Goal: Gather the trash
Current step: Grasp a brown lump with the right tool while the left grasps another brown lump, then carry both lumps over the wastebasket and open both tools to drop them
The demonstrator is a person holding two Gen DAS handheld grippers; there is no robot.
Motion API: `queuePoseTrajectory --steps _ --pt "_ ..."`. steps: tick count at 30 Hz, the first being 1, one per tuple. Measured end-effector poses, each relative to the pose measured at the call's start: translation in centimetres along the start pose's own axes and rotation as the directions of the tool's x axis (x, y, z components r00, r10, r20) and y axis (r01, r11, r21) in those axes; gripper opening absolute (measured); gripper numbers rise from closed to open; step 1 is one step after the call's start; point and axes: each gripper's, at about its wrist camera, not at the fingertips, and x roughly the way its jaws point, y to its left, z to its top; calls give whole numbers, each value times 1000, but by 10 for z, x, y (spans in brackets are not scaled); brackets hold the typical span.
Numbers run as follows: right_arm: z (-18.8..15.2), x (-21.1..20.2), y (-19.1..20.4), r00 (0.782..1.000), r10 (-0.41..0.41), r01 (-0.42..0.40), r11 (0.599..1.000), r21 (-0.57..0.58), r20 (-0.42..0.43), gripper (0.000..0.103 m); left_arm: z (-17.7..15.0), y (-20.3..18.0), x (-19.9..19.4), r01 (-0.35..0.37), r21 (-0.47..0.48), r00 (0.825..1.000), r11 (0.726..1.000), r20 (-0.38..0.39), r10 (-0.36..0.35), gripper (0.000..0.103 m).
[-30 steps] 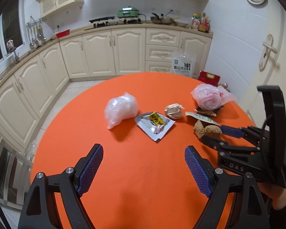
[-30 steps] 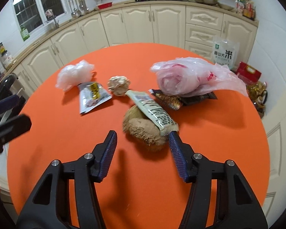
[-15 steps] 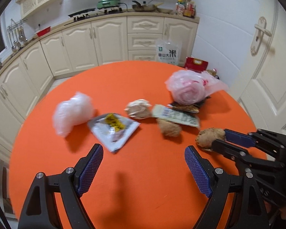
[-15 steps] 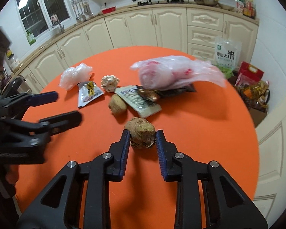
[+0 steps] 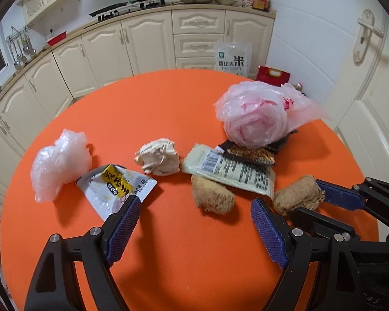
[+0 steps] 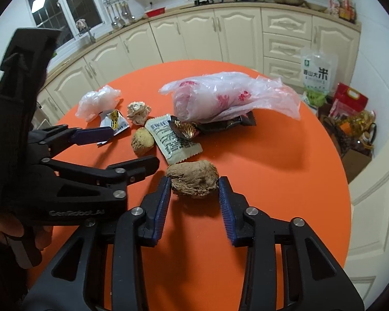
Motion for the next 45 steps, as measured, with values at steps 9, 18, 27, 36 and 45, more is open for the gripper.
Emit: queuePoseTrajectory --steps 9,18,27,36,45 --pt "-2 -10 -6 999 20 -20 1000 4 30 34 2 -8 9 48 37 998 998 31 -49 41" --pt "-9 -23 1 999 13 -13 1000 8 43 34 -25 -9 -17 51 84 998 995 37 -54 24" --pt "-24 -56 18 997 14 -15 1000 14 69 34 -63 -10 -83 93 60 989 994 109 -99 24" --pt "-52 -103 38 995 -5 4 1000 17 101 34 -98 -37 -144 121 86 981 989 141 -133 24" --pt "-103 -172 18 984 -93 82 993 80 151 34 -115 -104 -186 166 183 969 969 150 -195 24"
